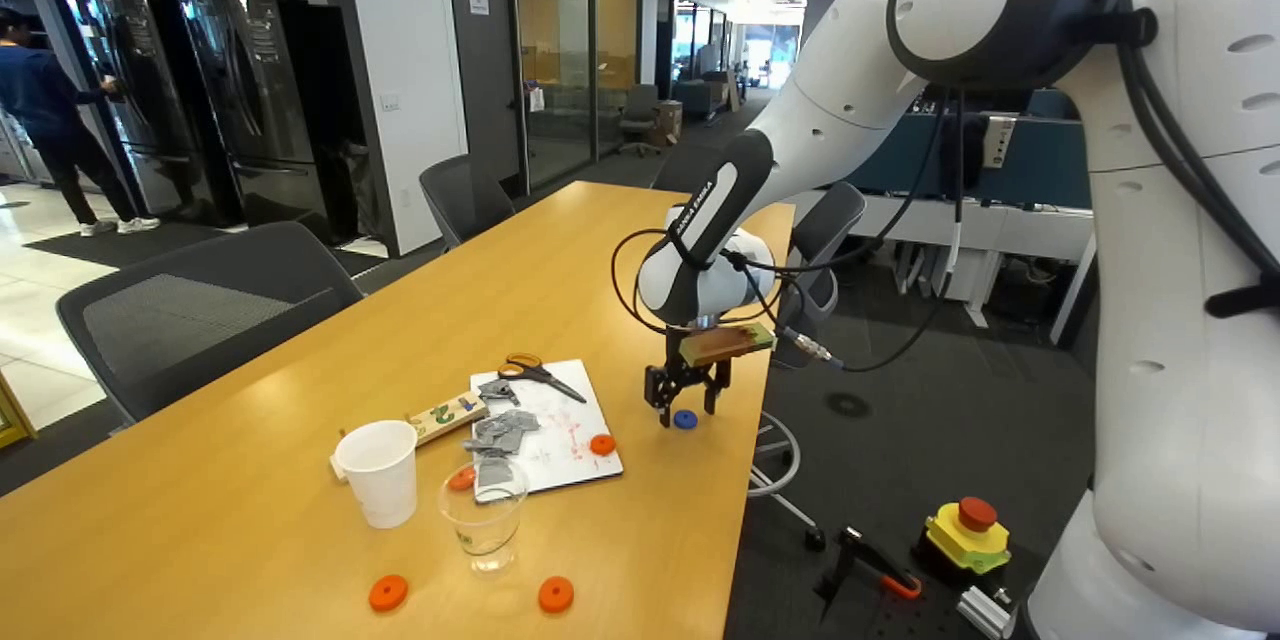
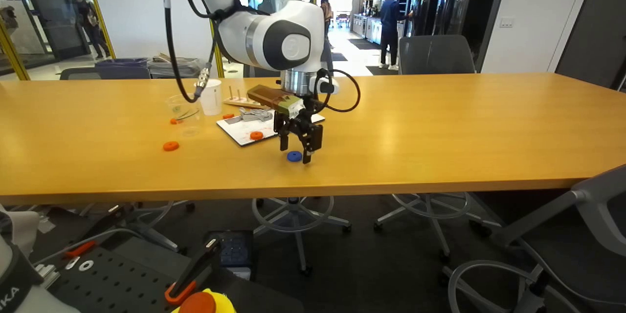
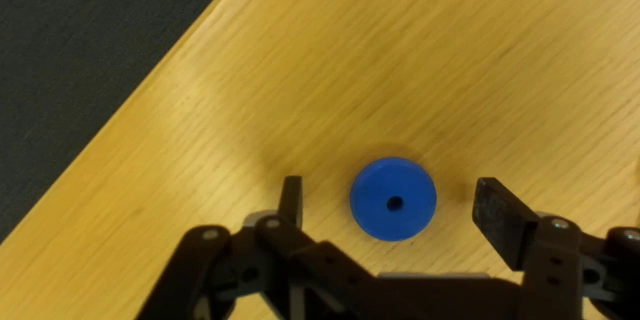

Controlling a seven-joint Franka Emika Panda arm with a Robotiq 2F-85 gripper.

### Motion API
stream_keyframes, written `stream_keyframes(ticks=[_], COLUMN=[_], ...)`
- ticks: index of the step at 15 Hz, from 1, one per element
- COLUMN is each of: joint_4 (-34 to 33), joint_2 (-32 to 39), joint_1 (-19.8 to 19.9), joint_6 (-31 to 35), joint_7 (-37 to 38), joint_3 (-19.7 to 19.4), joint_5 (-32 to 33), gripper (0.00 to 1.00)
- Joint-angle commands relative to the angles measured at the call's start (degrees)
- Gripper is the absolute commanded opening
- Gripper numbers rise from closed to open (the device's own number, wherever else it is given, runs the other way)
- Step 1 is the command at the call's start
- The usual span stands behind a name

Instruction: Put the blue disc in the clear cup and the orange discs in the white cup

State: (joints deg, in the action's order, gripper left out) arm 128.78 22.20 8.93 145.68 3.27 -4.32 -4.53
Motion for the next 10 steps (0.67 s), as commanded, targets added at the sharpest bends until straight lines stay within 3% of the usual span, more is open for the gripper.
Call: stream_keyframes(ticks=[1,6,10], joint_4=[-1.06,-1.09,0.12], joint_2=[0.26,-0.04,-2.90], joint_1=[0.15,-0.07,-1.12], joint_6=[-0.18,-0.73,-2.43], joint_7=[-2.32,-2.32,-1.21], joint_3=[0.11,-0.23,-0.33], joint_5=[-1.00,-0.59,0.14], gripper=[0.56,0.19,0.23])
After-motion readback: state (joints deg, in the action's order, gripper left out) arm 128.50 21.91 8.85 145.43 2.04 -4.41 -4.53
